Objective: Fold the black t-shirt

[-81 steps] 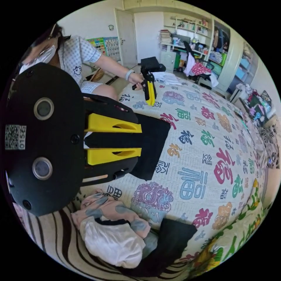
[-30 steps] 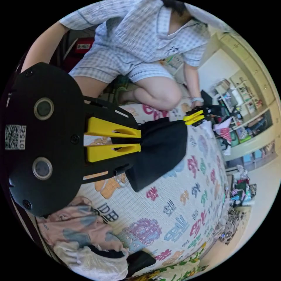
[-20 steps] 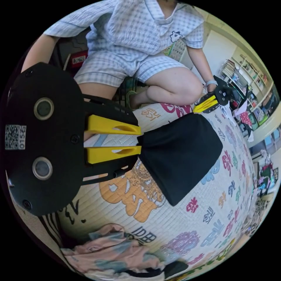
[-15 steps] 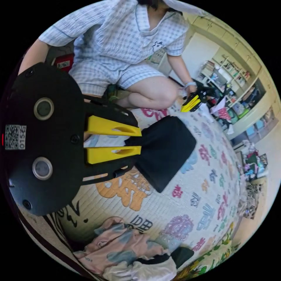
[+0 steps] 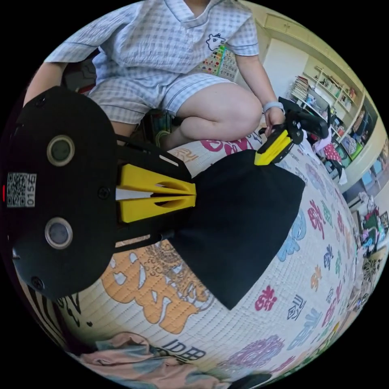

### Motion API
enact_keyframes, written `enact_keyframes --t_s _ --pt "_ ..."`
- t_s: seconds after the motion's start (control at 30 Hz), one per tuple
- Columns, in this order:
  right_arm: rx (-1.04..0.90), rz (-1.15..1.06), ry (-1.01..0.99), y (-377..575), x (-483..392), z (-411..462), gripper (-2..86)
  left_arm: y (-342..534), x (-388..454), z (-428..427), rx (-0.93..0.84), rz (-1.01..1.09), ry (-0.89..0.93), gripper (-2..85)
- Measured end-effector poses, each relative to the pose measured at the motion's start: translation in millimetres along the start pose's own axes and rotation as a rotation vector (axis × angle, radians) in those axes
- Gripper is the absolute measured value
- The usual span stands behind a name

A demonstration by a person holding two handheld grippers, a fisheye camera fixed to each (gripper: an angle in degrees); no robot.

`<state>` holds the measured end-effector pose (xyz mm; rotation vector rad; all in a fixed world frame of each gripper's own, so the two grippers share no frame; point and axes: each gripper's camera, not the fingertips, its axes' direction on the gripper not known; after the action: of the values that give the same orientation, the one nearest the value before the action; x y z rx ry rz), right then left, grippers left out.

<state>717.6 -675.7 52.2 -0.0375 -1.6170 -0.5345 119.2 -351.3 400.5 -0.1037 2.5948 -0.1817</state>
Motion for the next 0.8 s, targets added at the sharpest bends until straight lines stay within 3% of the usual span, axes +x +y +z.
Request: enact_keyframes --t_s 0.1,0.17,0.37,0.6,0.8 --pt "0.069 0.060 -0.078 7 27 -7 0.8 -12 -5 -27 0.016 -0.045 0.069 0.3" --pt "0.186 0.119 -0.120 18 46 -18 4.8 -7 -19 -66 0.155 -0.107 0.188 5.0" --pt "0.378 0.347 -0.262 37 129 -8 13.5 20 -67 -128 0.307 -0.376 0.211 13.2" --pt "0.426 0.383 -0.530 4 203 47 10.7 -41 -68 -140 0.344 -0.383 0.379 12.3" --pt "0.459 0.412 -0.574 -19 226 73 5.6 -82 -55 -178 0.319 -0.434 0.439 8.7"
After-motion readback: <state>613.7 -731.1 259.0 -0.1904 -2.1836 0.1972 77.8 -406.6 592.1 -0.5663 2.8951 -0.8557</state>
